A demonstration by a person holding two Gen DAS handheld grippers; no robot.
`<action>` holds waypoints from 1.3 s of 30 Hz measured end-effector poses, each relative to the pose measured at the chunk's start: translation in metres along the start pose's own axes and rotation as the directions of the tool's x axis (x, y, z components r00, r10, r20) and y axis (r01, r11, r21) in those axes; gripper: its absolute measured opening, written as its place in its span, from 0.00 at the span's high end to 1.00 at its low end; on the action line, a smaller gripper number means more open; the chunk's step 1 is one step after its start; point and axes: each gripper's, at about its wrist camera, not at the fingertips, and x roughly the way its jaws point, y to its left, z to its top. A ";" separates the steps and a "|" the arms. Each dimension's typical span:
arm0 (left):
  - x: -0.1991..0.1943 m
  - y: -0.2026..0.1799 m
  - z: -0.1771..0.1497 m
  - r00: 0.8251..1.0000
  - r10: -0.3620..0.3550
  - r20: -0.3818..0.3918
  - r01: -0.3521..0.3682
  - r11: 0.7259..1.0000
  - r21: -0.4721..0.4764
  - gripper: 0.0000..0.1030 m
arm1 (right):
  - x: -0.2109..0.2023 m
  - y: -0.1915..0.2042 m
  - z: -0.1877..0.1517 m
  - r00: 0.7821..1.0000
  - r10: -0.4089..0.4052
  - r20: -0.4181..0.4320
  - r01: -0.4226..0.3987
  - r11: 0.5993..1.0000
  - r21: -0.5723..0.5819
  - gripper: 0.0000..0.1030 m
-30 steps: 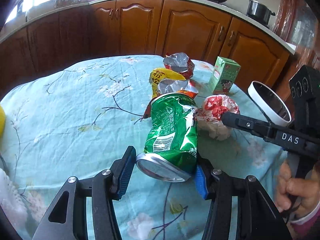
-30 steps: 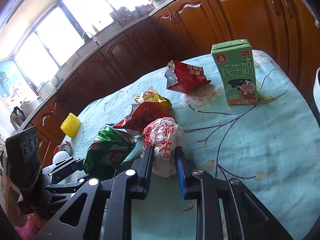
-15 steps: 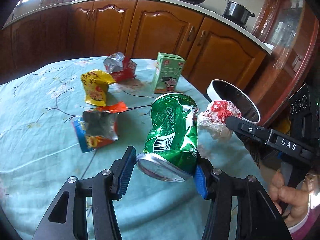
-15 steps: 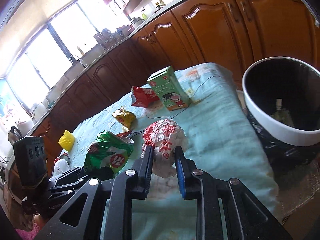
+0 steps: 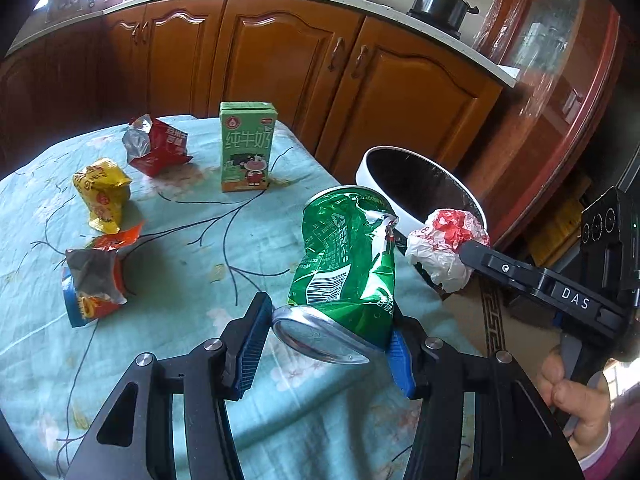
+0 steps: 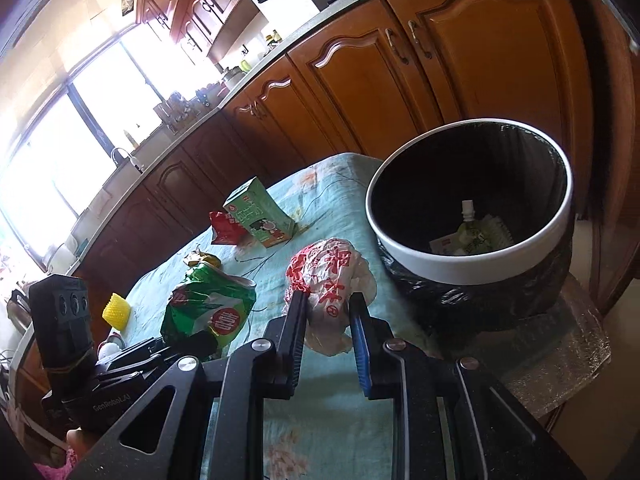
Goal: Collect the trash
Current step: 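Carry the green can and plastic bag over the black bin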
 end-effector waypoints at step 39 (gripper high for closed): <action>0.108 -0.091 0.090 0.999 -0.006 -0.054 0.012 0.994 0.113 0.49 | -0.017 -0.080 0.073 0.977 -0.198 0.078 0.197 0.980 0.012 0.79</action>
